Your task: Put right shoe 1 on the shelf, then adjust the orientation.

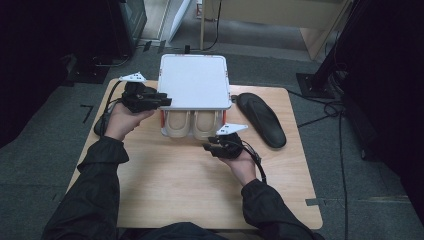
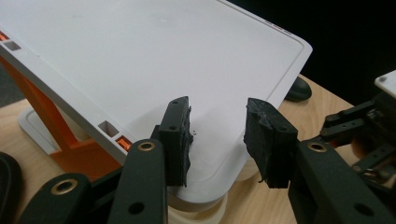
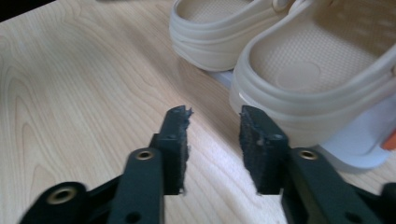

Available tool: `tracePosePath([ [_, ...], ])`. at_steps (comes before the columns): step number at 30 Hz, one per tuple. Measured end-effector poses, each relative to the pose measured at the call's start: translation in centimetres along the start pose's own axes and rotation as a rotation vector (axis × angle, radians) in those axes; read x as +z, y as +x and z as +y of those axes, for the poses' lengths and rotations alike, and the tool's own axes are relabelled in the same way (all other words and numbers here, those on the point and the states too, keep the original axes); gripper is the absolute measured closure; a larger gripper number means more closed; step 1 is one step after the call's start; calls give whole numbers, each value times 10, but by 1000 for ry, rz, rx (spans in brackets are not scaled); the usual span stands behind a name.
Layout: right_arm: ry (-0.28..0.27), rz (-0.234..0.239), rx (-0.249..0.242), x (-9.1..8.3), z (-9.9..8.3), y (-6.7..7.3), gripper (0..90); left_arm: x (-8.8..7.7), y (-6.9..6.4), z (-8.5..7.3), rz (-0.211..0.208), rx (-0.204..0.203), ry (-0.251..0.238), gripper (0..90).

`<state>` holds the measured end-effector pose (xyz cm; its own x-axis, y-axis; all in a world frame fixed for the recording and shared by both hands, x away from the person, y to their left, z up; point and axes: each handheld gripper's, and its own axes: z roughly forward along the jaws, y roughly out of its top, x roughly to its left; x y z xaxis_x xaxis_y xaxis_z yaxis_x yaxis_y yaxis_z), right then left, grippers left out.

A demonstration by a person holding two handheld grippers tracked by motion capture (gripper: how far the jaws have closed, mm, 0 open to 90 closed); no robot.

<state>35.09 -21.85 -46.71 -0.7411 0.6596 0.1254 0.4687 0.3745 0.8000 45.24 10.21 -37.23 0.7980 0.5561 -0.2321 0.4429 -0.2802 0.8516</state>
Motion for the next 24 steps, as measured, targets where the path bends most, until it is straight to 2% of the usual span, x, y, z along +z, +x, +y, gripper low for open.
tracePosePath([
  [7,-7,38,54,-13,-9,-5,511,-2,-1,0,-5,-27,1,559],
  [14,-31,47,44,-30,-14,-6,512,-7,-3,1,4,-39,21,524],
  [16,-28,51,41,-31,-14,-5,511,-11,-4,2,14,-33,28,515],
  [19,-21,53,26,-35,-16,-4,502,-19,-7,1,53,-15,41,504],
  [24,-22,56,20,-46,-22,-3,505,-37,-7,-2,69,-35,10,504],
])
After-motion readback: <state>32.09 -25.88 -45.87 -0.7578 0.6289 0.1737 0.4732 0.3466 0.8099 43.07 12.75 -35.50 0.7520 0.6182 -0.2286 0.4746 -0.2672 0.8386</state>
